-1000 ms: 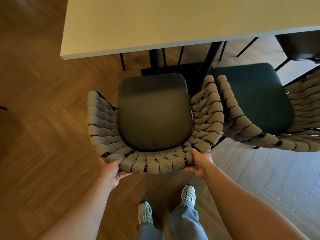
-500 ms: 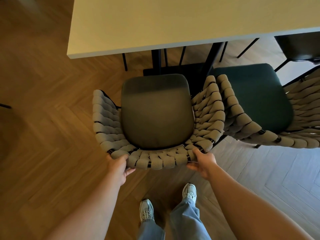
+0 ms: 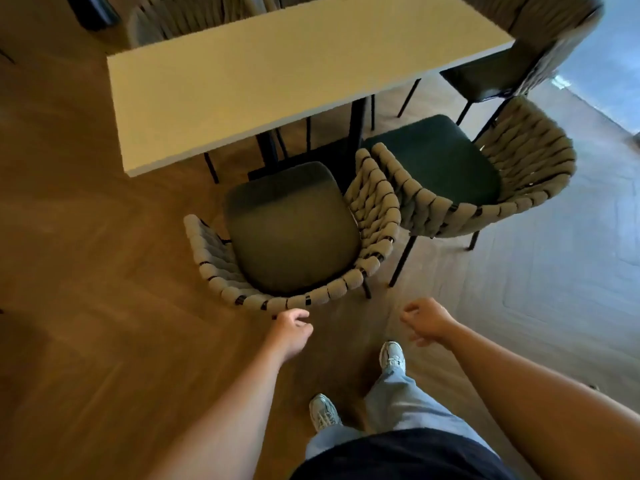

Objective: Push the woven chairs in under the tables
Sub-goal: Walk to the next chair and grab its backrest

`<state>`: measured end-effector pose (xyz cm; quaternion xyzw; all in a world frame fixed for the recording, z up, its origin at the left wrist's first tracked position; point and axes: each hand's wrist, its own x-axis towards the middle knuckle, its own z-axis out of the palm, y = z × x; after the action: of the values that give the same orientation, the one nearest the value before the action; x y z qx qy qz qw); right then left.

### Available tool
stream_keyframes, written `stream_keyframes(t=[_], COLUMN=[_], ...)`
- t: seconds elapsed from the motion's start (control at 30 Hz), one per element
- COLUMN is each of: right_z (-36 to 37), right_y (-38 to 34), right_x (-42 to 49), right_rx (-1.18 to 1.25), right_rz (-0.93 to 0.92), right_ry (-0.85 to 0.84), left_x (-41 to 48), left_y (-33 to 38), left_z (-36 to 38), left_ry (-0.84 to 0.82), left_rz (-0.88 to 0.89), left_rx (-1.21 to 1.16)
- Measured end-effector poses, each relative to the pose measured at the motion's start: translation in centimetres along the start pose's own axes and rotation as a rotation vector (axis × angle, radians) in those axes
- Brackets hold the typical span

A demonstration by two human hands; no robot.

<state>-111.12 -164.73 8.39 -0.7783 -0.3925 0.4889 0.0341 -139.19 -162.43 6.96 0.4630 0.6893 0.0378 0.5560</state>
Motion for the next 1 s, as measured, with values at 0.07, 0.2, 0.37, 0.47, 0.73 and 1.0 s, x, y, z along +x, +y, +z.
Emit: stream_keyframes(t=[0.07,0.2,0.37,0.47,0.73,1.0], right_z=[-0.4,-1.9,-4.4,-6.2,-16.2,-29.1], right_y=[1.6,5.3,10.4,13.9,28.4,40.2], right_x=[-2.1,-5.2,-6.2,-5.9,-3.6,-3.0], right_rx=[-0.005,0.004,0.171,0.259,0.394,0.544], right_rz=[0.04,0.078,0.133,0.155,0.229,0.344], right_ry=[0.008,0.045,0.108,0.152,0.258,0.331], left_x=[-0.1,0.1,1.0,1.9,4.6,5.5], left_y=[0.6,2.4,7.2,10.5,24.3,36.1], left_z=[0.7,3.3,7.6,10.7,24.0,35.8], left_ry=[-0.023,-0.119,-0.219,-0.261,-0.289,-0.371], left_rz=[0.039,0.118,0.229,0.269,0.37,0.424], left_rx=[0.097,0.271,0.44,0.536,0.639,0.722])
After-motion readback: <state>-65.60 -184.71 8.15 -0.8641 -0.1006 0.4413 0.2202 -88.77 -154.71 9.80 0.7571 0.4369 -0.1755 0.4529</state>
